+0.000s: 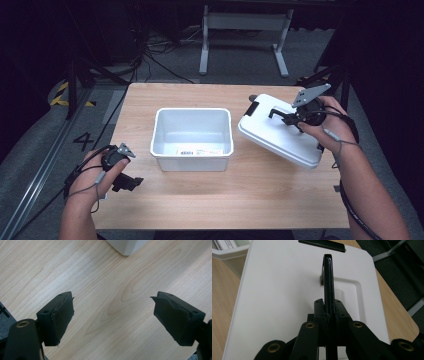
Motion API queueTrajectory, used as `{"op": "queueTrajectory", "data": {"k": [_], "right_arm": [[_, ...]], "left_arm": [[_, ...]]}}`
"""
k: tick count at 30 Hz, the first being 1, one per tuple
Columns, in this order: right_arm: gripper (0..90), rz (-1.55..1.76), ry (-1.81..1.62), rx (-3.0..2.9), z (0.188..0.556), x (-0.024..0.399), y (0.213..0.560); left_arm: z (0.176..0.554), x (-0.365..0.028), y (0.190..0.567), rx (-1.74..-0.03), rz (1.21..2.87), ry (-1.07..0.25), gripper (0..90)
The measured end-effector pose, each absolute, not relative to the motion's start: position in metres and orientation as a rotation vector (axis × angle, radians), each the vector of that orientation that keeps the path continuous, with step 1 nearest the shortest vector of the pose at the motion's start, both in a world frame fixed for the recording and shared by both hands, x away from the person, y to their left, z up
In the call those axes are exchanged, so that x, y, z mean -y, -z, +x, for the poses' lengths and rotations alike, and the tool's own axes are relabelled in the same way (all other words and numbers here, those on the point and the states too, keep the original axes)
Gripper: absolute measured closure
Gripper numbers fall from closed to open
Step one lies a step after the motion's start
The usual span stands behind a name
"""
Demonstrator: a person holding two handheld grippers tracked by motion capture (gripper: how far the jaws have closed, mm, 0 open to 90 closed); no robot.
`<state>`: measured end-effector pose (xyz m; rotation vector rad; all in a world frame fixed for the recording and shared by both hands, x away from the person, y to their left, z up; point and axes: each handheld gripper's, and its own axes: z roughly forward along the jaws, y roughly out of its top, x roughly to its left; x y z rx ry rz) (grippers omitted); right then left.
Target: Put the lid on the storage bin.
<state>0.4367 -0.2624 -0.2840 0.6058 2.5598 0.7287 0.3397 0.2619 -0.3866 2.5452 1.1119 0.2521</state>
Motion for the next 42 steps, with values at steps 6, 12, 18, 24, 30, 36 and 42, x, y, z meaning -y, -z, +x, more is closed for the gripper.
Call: {"op": "queueTrajectory", "data": {"k": [6,12,18,24,30,36,42], "right_arm": [[84.4,0.54,-0.746,-2.567,0.436,0.249,0.268],[84.4,0.462,-0.751,-2.574,0.436,0.228,0.257],[84.4,0.375,-0.778,-2.59,0.436,0.201,0.248],[84.4,0.274,-0.819,-2.609,0.437,0.168,0.244],[84.4,0.206,-0.825,-2.633,0.441,0.139,0.244],[84.4,0.156,-0.84,-2.652,0.446,0.119,0.247],[84.4,0.101,-0.866,-2.667,0.45,0.1,0.253]], "left_arm": [[0.342,-0.263,0.387,-1.132,2.555,-0.258,16.7],[0.342,-0.261,0.386,-1.1,2.575,-0.242,16.7],[0.342,-0.262,0.385,-1.128,2.554,-0.24,16.7],[0.342,-0.261,0.384,-1.111,2.558,-0.242,16.7],[0.342,-0.261,0.384,-1.105,2.557,-0.241,16.7],[0.342,-0.261,0.384,-1.104,2.557,-0.243,16.7],[0.342,-0.262,0.384,-1.113,2.549,-0.233,16.7]]}}
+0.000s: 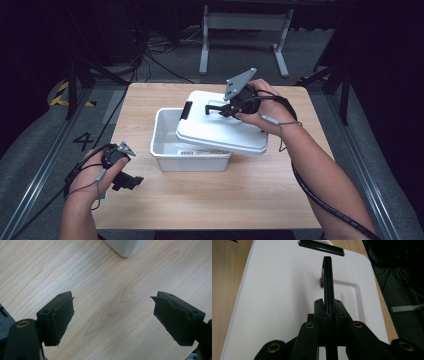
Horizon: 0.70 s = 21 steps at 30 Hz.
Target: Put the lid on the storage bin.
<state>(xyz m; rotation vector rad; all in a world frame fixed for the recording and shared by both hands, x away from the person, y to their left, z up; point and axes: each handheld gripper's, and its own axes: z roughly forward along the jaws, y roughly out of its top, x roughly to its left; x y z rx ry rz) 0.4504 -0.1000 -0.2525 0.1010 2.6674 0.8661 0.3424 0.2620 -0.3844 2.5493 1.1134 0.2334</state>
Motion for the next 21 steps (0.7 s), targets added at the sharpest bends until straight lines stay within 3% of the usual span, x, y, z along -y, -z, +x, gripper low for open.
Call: {"op": "queueTrajectory", "data": {"k": [21], "right_arm": [[84.4,-0.017,-0.884,-2.711,0.461,0.044,0.269]], "left_arm": [[0.332,-0.275,0.381,-1.157,2.51,-0.265,16.6]]}}
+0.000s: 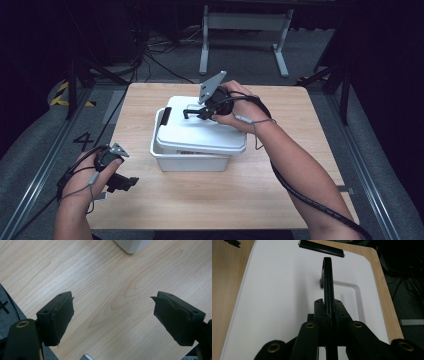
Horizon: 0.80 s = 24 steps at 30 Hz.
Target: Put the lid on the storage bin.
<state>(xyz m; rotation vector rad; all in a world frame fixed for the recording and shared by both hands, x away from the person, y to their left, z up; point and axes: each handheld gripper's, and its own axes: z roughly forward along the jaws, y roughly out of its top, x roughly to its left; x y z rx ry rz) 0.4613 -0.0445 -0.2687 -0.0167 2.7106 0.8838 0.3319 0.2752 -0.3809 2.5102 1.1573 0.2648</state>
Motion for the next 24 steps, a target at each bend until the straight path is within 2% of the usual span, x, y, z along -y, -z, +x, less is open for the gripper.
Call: {"op": "queueTrajectory", "data": {"k": [24], "right_arm": [[84.3,-0.119,-0.901,-2.757,0.475,0.011,0.294]], "left_arm": [[0.315,-0.295,0.38,-1.216,2.475,-0.285,16.6]]}}
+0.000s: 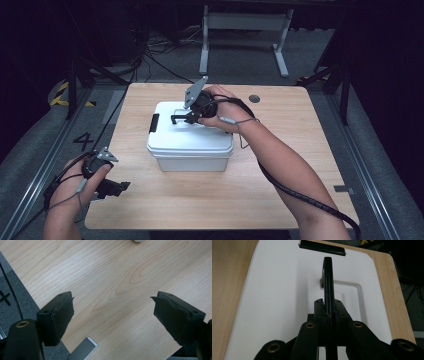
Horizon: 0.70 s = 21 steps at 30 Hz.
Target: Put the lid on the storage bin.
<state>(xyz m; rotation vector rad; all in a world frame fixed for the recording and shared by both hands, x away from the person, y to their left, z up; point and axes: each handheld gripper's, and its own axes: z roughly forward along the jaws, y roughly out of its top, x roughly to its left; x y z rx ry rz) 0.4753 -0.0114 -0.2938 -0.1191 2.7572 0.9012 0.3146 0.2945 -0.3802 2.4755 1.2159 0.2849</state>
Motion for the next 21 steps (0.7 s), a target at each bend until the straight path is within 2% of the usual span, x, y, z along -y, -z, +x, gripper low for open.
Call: {"op": "queueTrajectory", "data": {"k": [21], "right_arm": [[84.2,-0.123,-0.834,-2.797,0.475,0.012,0.307]], "left_arm": [[0.318,-0.291,0.382,-1.212,2.484,-0.27,16.6]]}}
